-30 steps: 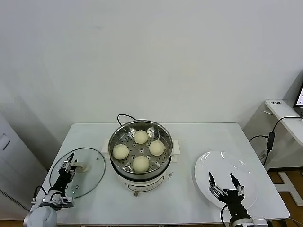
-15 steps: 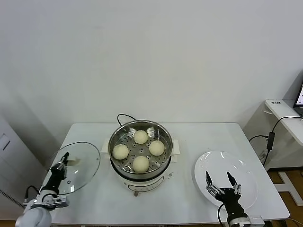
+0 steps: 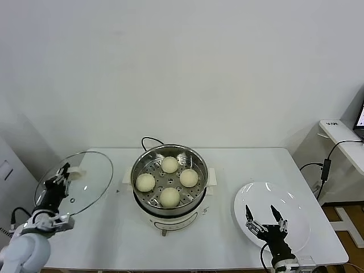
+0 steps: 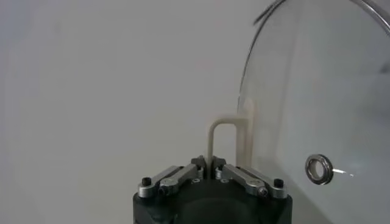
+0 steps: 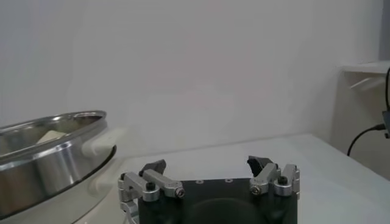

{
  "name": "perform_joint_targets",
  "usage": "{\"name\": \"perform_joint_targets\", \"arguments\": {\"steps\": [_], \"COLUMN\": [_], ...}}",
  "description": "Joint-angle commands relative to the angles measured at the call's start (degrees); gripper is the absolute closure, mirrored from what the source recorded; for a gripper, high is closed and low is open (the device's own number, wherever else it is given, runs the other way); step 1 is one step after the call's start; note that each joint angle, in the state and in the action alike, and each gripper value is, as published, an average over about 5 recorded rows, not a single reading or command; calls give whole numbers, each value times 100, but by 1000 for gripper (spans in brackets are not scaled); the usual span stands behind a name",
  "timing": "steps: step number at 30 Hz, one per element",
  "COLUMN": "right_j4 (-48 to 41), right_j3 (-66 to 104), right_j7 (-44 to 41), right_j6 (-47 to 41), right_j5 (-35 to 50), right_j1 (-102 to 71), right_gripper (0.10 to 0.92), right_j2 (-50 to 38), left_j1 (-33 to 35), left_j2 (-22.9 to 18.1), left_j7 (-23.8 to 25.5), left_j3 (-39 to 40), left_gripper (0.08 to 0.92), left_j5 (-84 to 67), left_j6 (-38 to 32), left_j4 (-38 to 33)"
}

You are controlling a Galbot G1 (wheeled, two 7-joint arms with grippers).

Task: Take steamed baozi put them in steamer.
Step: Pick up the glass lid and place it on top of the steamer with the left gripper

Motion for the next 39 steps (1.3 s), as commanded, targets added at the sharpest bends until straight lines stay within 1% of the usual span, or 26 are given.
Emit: {"name": "perform_joint_targets", "arguments": {"steps": [1,4,6,9,13,17,26,34,39], "right_j4": [-41,-32,-16,1,17,19,-50,-97,-102], "right_j3": [126,157,167,175,193,228,223,211,215], "right_j7": [-58,-67,-69,-79,-91,-101,-126,-176,-194], "right_j6": [-25,-19,-15,-5,6,16,50,106,120], "right_j5": [-53,-123,-184,-262,-304,-313,-353,-380,-351], "right_j1": [-51,-130,-188,-261,-322,-355,-357,-387,-382], "right_gripper": [203,203,203,203,203,203,203,203,203], "right_j2": [-22,25,68,129,169,183,213,227,222], "left_j1": [-780,-1381,-1745,-2159,-2458,-2580,-2660,-2630,-2579], "left_j2": [692,462,246,-94,-445,-670,-968,-1095,-1099], "left_j7": [625,588,606,688,829,916,1070,1125,1094], "left_j3": [3001,3892,4335,4806,5157,5313,5427,5474,5391], "left_gripper": [882,882,882,882,882,882,882,882,882], "left_j5": [-7,428,712,1103,1468,1742,2101,2220,2302], "left_j6": [3282,3622,3753,3882,3933,3933,3933,3933,3933], "left_j4": [-1680,-1460,-1263,-967,-624,-368,-53,140,295]}}
